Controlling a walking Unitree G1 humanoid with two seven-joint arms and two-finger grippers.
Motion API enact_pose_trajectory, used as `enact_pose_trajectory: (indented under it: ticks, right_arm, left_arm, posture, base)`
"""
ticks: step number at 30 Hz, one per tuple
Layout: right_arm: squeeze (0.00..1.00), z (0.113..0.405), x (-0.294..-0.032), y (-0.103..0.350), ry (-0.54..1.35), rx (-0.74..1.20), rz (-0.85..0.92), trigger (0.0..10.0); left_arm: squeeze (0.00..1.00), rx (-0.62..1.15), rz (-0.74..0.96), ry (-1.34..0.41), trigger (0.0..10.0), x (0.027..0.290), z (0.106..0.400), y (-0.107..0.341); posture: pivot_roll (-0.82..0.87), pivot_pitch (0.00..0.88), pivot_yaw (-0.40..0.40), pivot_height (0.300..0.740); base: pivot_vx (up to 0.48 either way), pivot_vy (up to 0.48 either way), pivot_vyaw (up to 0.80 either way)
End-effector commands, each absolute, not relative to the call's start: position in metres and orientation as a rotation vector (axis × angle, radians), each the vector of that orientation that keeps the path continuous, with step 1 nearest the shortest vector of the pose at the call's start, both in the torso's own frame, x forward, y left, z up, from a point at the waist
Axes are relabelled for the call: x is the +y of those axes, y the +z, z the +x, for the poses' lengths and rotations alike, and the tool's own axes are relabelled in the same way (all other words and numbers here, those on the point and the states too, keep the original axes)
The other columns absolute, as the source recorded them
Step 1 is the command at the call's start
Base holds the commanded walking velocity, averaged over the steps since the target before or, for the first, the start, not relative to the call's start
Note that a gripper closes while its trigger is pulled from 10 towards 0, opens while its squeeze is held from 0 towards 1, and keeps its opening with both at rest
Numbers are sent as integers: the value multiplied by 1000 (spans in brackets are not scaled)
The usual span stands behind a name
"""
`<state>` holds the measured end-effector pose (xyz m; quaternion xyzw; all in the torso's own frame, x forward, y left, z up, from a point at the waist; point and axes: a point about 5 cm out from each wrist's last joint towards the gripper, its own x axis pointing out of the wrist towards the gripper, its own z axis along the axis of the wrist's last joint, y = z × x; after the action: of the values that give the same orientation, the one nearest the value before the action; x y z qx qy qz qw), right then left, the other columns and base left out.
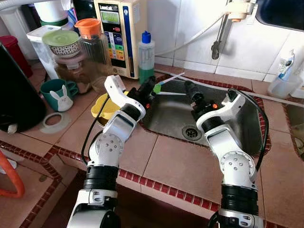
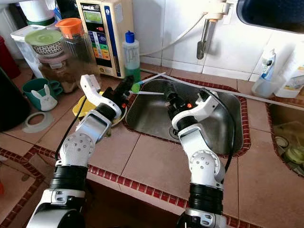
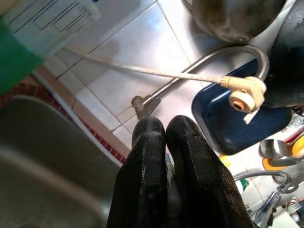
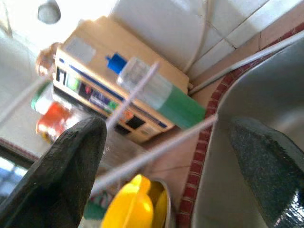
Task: Kitchen organization
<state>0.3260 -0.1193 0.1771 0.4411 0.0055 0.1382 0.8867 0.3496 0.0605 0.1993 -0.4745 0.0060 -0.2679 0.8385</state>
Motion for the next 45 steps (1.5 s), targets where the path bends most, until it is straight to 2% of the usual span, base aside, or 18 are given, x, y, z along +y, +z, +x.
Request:
enact_pose_trajectory:
  ticks: [1, 5, 13, 26, 33, 34, 35, 36, 37, 45]
  right_arm:
    - [0, 327, -117, 178, 294, 15, 928, 10000]
    - [0, 329, -119, 182, 292, 6, 1042, 10000]
    - [0, 332, -106, 189, 337, -12, 1085, 10000]
    - [0, 331, -79, 184, 418, 58, 1202, 10000]
    - [0, 337, -78, 187, 433, 15, 1228, 10000]
    - [0, 338, -79, 187, 428, 10, 1229, 7882]
    - [0, 338, -80, 187, 425, 7, 1229, 7882]
    - [0, 339, -81, 187, 421, -3, 1227, 2745]
    - [0, 341, -85, 187, 409, -21, 1224, 0]
    - [0, 346, -90, 189, 399, -66, 1235, 0]
  left_arm:
    - [0, -23, -1107, -733, 10000, 8, 343, 238]
    - [0, -3, -1178, -782, 10000, -6, 341, 245]
    - [0, 52, -1226, -828, 10000, -21, 335, 240]
    - [0, 105, -1304, -867, 10000, -34, 327, 239]
    - [0, 121, -1314, -874, 10000, -35, 323, 237]
    - [0, 122, -1312, -874, 10000, -35, 323, 236]
    - [0, 123, -1311, -873, 10000, -35, 323, 236]
    - [0, 126, -1310, -871, 10000, -34, 322, 235]
    - [0, 130, -1307, -862, 10000, -32, 322, 232]
    - [0, 149, -1311, -812, 10000, -23, 324, 222]
  posture:
    - [69, 0, 32, 740]
    - [65, 0, 33, 740]
    - [59, 0, 36, 740]
    - [59, 0, 34, 740]
    - [66, 0, 32, 740]
    - [68, 0, 32, 740]
    - [70, 0, 30, 740]
    - [71, 0, 29, 740]
    - [73, 0, 29, 740]
    - [79, 0, 28, 740]
  base:
    - [0, 0, 0]
    - [0, 0, 0]
    - [0, 0, 0]
    - [0, 0, 0]
    - [0, 0, 0]
    - [0, 0, 0]
    - [0, 0, 0]
    - [0, 0, 0]
    - [0, 0, 0]
    - [0, 0, 0]
